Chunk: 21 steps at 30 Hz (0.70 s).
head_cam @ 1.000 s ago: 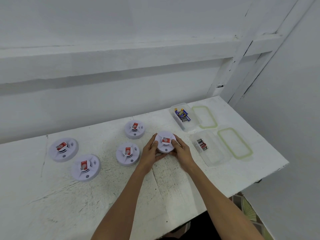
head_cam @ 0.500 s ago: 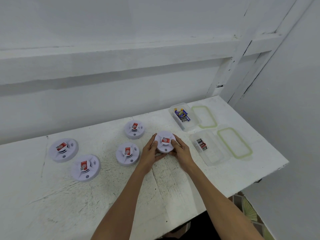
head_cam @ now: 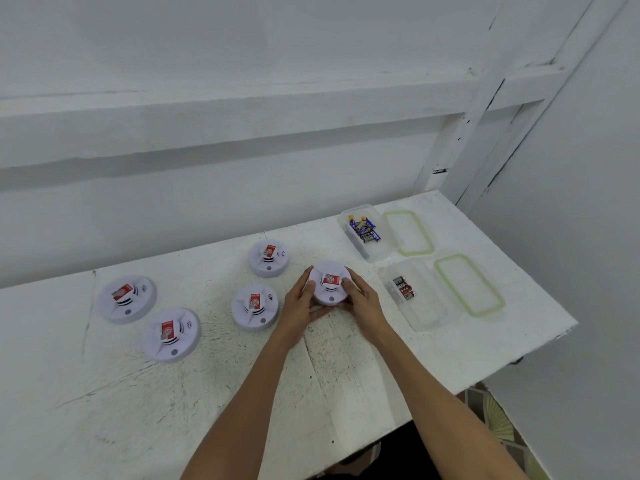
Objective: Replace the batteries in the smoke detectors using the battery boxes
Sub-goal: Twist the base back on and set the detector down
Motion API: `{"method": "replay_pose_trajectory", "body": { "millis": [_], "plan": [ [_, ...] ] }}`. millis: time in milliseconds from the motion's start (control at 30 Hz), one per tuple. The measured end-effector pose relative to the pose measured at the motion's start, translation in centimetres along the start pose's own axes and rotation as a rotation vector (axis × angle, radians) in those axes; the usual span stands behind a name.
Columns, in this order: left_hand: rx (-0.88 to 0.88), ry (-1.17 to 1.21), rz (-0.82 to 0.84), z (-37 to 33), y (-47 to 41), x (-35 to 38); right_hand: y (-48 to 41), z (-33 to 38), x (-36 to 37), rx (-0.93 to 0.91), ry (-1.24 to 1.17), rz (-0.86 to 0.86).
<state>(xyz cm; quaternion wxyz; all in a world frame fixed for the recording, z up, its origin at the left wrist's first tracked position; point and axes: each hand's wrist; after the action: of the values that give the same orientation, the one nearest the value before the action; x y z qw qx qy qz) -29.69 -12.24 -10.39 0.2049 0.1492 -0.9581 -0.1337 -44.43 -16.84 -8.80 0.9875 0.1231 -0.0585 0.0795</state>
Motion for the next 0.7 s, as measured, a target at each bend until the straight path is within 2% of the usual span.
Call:
{"method": "replay_pose_trajectory", "body": {
  "millis": [700],
  "plan": [
    [-0.004, -0.015, -0.005, -0.12, 0.05, 0.02, 0.00, -0.04, 0.00, -0.009, 0.005, -0.005]
  ]
}}
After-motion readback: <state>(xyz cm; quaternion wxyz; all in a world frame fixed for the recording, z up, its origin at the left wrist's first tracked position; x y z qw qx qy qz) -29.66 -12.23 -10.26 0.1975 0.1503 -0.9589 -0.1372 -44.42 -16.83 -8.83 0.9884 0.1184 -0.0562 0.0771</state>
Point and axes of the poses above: each hand's wrist, its own y-axis away from the middle knuckle, its own x-axis out of the palm, z = x × y, and after that the axes turned 3 degrees about -z, right-handed
